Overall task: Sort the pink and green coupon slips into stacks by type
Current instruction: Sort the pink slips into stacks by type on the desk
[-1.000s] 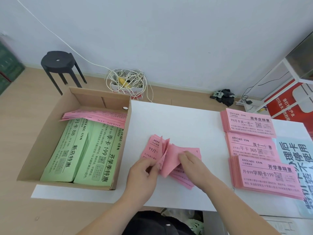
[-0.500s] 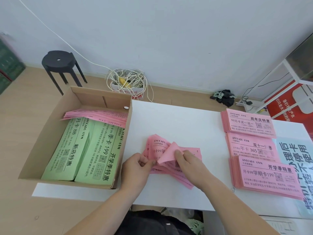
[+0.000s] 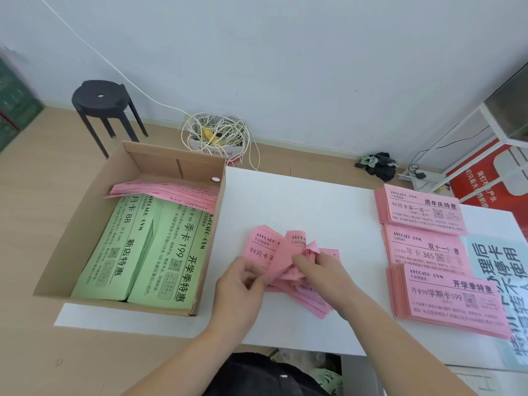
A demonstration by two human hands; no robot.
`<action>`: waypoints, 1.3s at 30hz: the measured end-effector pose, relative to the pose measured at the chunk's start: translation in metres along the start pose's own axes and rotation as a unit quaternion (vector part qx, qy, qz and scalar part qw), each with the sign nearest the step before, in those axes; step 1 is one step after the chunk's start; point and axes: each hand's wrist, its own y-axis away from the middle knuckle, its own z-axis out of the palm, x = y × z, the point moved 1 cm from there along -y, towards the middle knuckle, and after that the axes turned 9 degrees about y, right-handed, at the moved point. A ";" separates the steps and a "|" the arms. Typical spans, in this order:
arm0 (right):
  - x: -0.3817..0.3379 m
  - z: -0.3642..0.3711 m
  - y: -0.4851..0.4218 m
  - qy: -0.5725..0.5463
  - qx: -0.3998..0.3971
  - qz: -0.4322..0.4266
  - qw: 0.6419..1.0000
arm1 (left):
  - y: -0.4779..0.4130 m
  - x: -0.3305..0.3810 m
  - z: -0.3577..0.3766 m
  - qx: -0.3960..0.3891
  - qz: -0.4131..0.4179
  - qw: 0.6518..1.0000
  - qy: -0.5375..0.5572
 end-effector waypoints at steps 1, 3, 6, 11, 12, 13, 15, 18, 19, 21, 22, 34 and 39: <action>0.000 0.001 -0.001 0.006 0.009 -0.002 1.000 | -0.003 0.001 -0.003 0.030 -0.011 0.999 0.024; 0.002 0.003 0.000 0.034 0.026 -0.007 0.999 | -0.008 0.002 -0.009 0.082 -0.036 0.992 0.090; 0.003 0.003 0.000 0.049 0.037 -0.013 0.998 | -0.011 0.008 -0.007 0.101 -0.050 0.986 0.127; 0.001 0.003 0.001 0.045 0.026 -0.024 0.998 | -0.015 0.009 -0.003 0.100 -0.072 0.984 0.132; 0.002 0.003 0.001 0.049 0.027 -0.028 0.998 | -0.017 0.008 -0.004 0.105 -0.077 0.982 0.135; 0.001 0.003 0.001 0.050 0.030 -0.030 0.998 | -0.016 0.009 -0.004 0.106 -0.083 0.981 0.142; 0.001 0.005 0.002 0.042 0.036 -0.027 0.998 | -0.014 0.010 -0.005 0.091 -0.087 0.980 0.155; -0.001 0.006 0.003 0.033 0.029 -0.027 0.999 | -0.009 0.008 -0.005 0.046 -0.085 0.988 0.122; -0.002 0.005 0.004 0.033 0.028 -0.031 0.999 | -0.007 0.009 -0.004 0.037 -0.088 0.989 0.114; -0.004 0.003 0.006 0.046 0.040 -0.026 0.998 | -0.005 0.010 -0.001 0.027 -0.095 0.989 0.114; -0.005 0.002 0.007 0.057 0.045 -0.021 0.997 | -0.003 0.012 0.001 0.015 -0.096 0.989 0.115; 0.002 0.002 0.011 0.049 0.050 -0.019 0.997 | 0.003 0.013 0.010 -0.013 -0.110 0.979 0.172; 0.002 0.002 0.007 0.049 0.046 -0.017 0.998 | -0.001 0.007 0.000 0.033 -0.142 0.966 0.213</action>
